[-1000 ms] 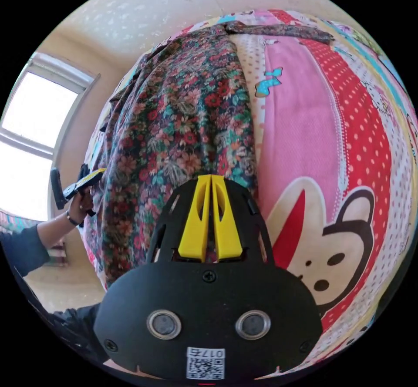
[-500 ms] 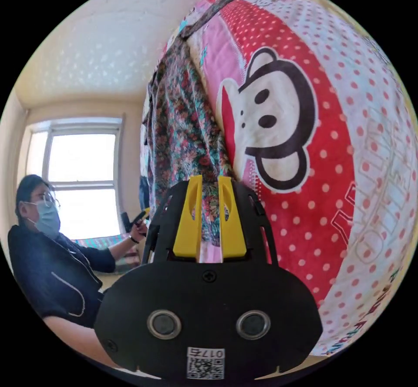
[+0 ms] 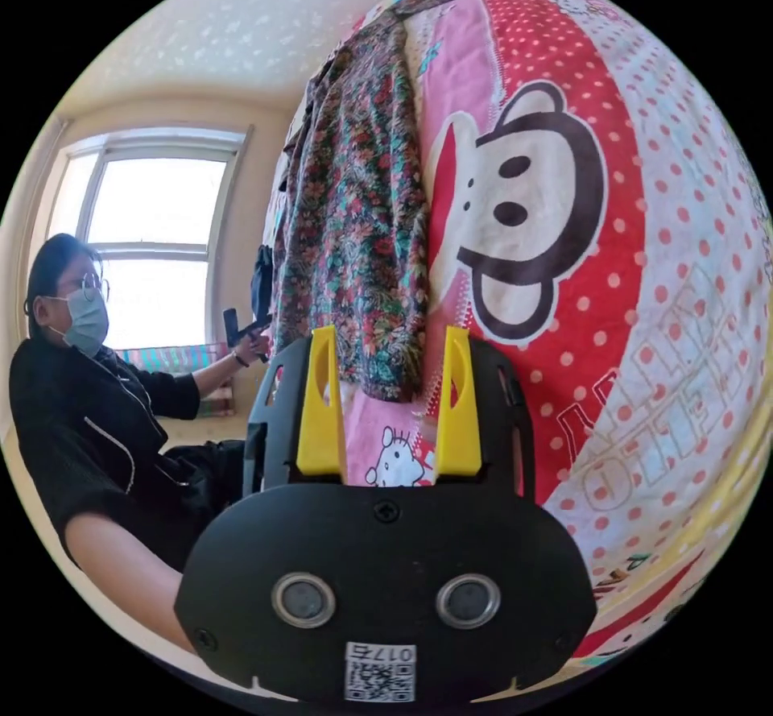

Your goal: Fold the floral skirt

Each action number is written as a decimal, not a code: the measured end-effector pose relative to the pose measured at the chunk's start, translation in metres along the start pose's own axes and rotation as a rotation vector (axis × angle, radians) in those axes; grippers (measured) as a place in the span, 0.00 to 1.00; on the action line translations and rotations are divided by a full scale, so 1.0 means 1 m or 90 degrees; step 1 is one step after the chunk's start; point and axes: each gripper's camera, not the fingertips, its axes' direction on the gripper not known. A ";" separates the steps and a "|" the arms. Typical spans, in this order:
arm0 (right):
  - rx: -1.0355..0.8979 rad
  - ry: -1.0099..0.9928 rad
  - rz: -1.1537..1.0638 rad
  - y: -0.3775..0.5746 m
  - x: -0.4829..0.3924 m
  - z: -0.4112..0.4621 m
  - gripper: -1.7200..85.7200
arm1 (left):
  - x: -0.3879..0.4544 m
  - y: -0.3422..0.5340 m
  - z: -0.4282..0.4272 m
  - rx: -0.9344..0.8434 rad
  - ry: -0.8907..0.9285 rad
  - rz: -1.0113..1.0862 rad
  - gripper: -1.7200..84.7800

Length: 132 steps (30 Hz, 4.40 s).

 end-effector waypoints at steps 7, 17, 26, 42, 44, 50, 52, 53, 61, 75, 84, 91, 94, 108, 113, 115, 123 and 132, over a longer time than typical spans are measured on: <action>-0.079 0.069 0.035 -0.027 0.001 0.031 0.09 | 0.024 -0.055 0.010 -0.106 -0.068 0.055 0.09; -0.121 -0.129 0.014 -0.037 0.001 -0.027 0.05 | 0.095 -0.110 -0.020 -0.206 0.143 0.203 0.03; -0.255 -0.014 -0.029 0.070 -0.089 -0.075 0.04 | 0.183 -0.007 -0.089 -0.454 -0.041 0.366 0.03; -0.156 0.112 0.454 0.272 -0.063 0.096 0.12 | 0.198 0.171 0.087 -0.524 -0.264 -0.082 0.22; -0.161 0.134 0.472 0.279 -0.067 0.093 0.14 | 0.175 0.192 0.069 -0.478 -0.213 -0.229 0.24; -0.068 0.157 0.434 0.276 -0.086 0.055 0.14 | 0.145 0.260 0.016 -0.491 -0.272 -0.375 0.17; -0.025 0.184 0.362 0.253 -0.101 0.046 0.13 | 0.145 0.271 0.003 -0.491 -0.297 -0.382 0.16; -0.013 0.188 0.341 0.245 -0.106 0.045 0.13 | 0.148 0.267 -0.005 -0.452 -0.275 -0.377 0.16; 0.130 0.005 0.061 0.103 -0.149 0.080 0.12 | 0.206 0.107 0.011 -0.050 0.097 -0.192 0.09; 0.042 -0.069 -0.108 0.004 -0.238 0.170 0.11 | 0.299 0.020 0.134 -0.060 0.117 0.019 0.02; 0.065 -0.072 -0.064 0.009 -0.218 0.144 0.10 | 0.302 0.030 0.160 -0.157 0.153 0.145 0.01; 0.084 -0.044 -0.146 -0.080 -0.257 0.143 0.11 | 0.270 -0.047 0.126 -0.001 0.102 0.190 0.01; 0.118 -0.084 -0.174 -0.138 -0.279 0.154 0.11 | 0.202 -0.058 0.185 -0.049 0.263 0.096 0.01; 0.172 -0.069 -0.074 -0.375 -0.328 0.257 0.14 | 0.130 -0.044 0.209 -0.017 0.548 0.055 0.01; 0.120 -0.012 -0.190 -0.455 -0.365 0.279 0.13 | 0.128 -0.044 0.212 -0.017 0.548 0.056 0.01; 0.053 -0.020 -0.173 -0.485 -0.356 0.296 0.13 | 0.128 -0.044 0.213 -0.016 0.551 0.056 0.01; 0.096 -0.051 -0.313 -0.383 -0.349 0.194 0.14 | 0.130 -0.048 0.216 -0.018 0.552 0.053 0.01; 0.471 0.125 0.086 -0.291 -0.127 -0.097 0.14 | 0.135 -0.057 0.222 -0.023 0.551 0.044 0.01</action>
